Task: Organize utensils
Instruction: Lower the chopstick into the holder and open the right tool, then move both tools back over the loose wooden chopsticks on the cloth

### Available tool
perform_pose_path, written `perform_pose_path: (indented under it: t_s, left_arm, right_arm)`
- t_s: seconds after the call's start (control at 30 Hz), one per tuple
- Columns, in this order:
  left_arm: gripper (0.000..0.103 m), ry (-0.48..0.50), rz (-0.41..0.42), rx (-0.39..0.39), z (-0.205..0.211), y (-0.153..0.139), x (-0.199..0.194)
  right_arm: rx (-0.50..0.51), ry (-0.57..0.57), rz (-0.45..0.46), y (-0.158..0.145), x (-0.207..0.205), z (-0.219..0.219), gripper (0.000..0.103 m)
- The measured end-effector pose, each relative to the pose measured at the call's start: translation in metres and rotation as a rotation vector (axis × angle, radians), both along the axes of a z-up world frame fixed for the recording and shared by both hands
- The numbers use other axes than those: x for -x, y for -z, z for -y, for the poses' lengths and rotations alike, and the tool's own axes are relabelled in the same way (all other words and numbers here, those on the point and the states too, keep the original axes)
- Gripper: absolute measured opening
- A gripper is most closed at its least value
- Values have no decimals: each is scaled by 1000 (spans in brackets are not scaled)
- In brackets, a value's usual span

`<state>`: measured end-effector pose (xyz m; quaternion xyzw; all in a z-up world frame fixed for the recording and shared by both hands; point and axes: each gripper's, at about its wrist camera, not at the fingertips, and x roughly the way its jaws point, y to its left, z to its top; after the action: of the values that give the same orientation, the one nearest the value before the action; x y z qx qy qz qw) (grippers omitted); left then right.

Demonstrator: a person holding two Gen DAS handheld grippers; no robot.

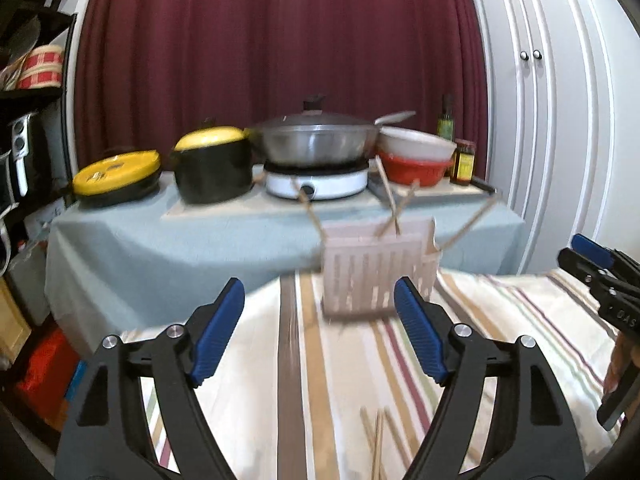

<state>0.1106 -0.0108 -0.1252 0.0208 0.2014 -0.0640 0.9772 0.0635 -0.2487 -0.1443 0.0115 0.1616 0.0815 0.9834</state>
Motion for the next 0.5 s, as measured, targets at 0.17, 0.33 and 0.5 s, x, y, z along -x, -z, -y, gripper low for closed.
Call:
perform_pose_path:
  t_s: [0.17,0.33,0.5]
  left_arm:
    - [76,-17,-47,-31,-3,28,37]
    - [75,-36,-65,-51,-4,47,72]
    - [76,-44,-100,-57,-5,66,100]
  right_arm:
    - [2,14,-54,27,43,1,56]
    - [-13,17,-106,57,81,1,56]
    - [-15,-9,-167,79,107,-5,51]
